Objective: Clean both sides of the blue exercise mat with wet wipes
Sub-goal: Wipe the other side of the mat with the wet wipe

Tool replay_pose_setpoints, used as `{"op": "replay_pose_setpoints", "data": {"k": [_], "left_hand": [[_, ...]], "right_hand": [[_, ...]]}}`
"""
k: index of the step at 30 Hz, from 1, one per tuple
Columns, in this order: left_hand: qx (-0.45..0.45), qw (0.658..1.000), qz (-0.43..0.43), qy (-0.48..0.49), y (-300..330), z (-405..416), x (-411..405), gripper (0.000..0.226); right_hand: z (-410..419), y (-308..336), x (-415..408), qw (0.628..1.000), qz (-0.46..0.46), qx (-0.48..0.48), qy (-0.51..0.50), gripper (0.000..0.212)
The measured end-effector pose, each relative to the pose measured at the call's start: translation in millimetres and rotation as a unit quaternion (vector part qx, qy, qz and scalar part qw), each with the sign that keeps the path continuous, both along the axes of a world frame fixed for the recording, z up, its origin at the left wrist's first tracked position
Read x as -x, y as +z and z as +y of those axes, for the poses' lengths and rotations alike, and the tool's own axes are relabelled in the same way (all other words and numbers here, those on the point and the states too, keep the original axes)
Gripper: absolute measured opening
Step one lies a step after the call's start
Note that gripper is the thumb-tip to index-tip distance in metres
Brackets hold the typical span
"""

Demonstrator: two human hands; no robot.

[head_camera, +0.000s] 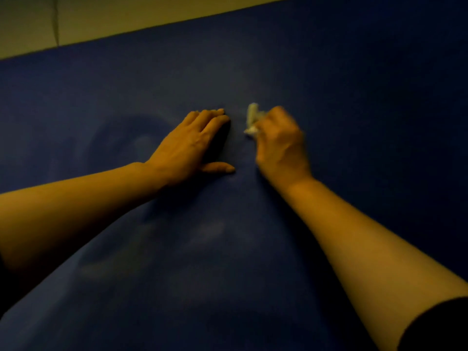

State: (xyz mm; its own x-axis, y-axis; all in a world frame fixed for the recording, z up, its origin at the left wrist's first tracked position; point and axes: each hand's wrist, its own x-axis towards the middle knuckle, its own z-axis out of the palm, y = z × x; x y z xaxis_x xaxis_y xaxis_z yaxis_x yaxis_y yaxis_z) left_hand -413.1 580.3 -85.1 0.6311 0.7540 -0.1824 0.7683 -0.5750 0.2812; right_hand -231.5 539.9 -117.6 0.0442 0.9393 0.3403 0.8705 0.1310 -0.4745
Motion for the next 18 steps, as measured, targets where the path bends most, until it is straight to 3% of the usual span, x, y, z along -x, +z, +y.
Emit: {"op": "replay_pose_setpoints", "data": {"k": [3, 5, 7, 9, 12, 14, 18], "left_hand": [[0.001, 1.0, 0.016, 0.01, -2, 3, 1, 0.115], [-0.022, 0.999, 0.045, 0.002, -5, 9, 0, 0.124], [-0.013, 0.997, 0.075, 0.015, -5, 13, -1, 0.132], [0.004, 0.996, 0.087, 0.023, -4, 16, -2, 0.13], [-0.004, 0.996, 0.086, 0.013, -1, 20, 0, 0.124], [-0.018, 0.996, 0.087, 0.013, 5, 25, 3, 0.118], [-0.014, 0.999, 0.031, 0.035, 12, 37, 8, 0.101]], "right_hand": [[27, 0, -29, 0.987, 0.034, 0.013, -0.159, 0.007], [27, -1, -15, 0.979, 0.043, 0.005, -0.197, 0.009], [17, 1, 20, 0.99, 0.045, -0.024, -0.133, 0.022], [3, 0, 48, 0.998, 0.058, -0.013, 0.012, 0.03], [13, -2, 37, 0.992, 0.011, 0.006, 0.129, 0.02], [36, -5, 9, 0.999, -0.001, -0.01, 0.048, 0.008], [67, -5, -23, 0.986, 0.035, 0.0, -0.161, 0.015]]}}
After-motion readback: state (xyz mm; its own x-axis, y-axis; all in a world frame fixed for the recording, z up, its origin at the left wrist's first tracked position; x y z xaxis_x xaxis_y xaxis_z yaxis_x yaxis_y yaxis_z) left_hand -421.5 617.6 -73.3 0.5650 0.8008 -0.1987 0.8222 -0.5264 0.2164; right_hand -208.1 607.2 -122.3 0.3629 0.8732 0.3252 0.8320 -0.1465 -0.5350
